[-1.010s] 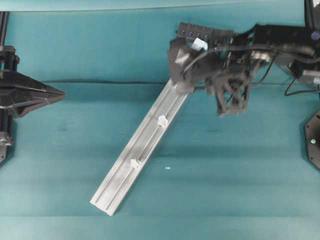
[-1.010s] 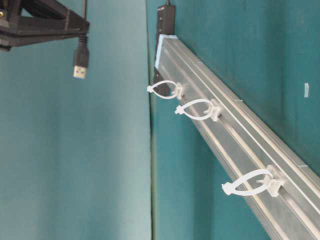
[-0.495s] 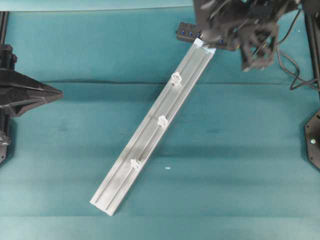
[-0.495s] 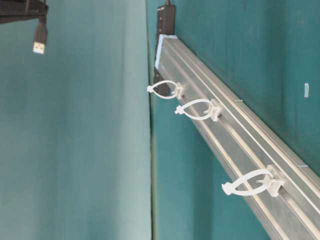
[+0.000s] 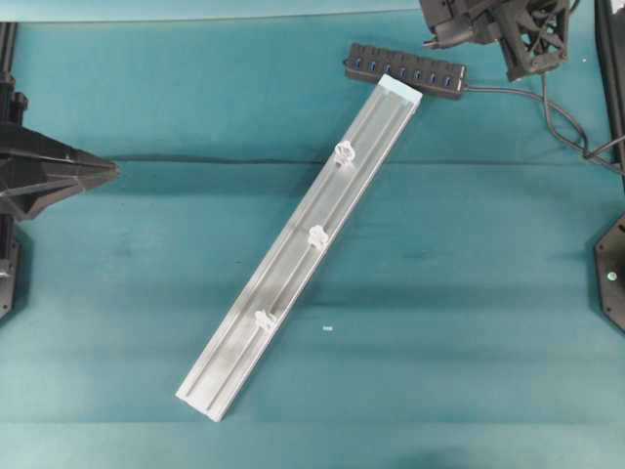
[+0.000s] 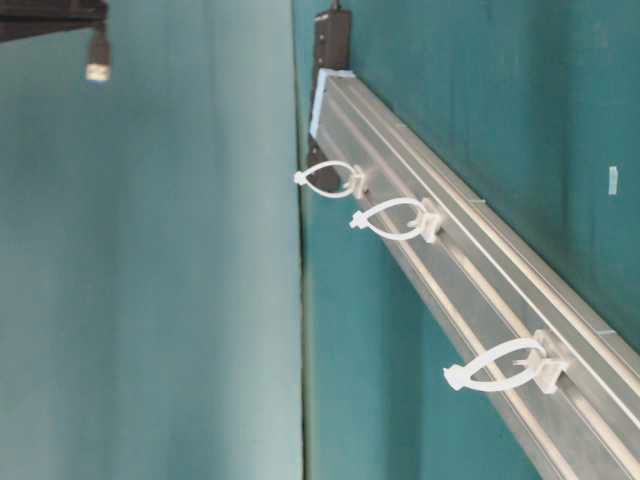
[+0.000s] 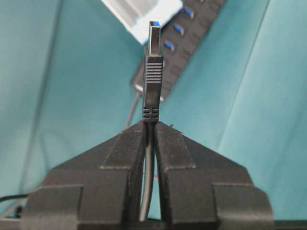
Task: Pass the USB cable through three rings with both arms.
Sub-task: 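Lift the cable and carry it toward the rail's far end, then insert the USB plug through the first white ring with the right gripper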
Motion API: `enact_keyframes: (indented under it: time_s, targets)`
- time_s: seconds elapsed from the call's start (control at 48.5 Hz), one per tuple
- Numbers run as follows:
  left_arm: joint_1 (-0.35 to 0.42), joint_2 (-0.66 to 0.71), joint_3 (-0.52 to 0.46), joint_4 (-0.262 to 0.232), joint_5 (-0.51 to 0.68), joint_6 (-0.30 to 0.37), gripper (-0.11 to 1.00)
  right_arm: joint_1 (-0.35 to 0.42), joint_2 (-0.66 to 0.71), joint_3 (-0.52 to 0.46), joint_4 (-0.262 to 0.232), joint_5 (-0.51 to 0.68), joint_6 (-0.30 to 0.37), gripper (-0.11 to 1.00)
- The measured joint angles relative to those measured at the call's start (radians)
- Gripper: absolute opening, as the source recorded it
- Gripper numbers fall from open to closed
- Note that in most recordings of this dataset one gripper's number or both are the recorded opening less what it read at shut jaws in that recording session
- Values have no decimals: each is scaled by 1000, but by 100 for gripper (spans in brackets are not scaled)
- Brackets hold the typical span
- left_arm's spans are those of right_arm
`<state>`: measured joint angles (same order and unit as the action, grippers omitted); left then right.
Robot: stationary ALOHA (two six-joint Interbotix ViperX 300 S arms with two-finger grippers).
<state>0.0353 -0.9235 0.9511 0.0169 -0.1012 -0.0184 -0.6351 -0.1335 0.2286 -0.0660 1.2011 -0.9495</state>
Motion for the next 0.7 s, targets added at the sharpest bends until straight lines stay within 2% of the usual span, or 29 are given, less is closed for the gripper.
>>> enact_keyframes:
  time_s: [0.268,0.495,0.701]
  targets:
    - [0,35,-12,0,-14,-3,-1,-6,98,60,-3,-98,-123,10]
    - [-6,38,-32,0,-21,-6,-1,2,114,66,-3,-173,-173,10]
    - [-6,60,-32,2,-18,-8,-1,18,153,133,-5,-298,-273,10]
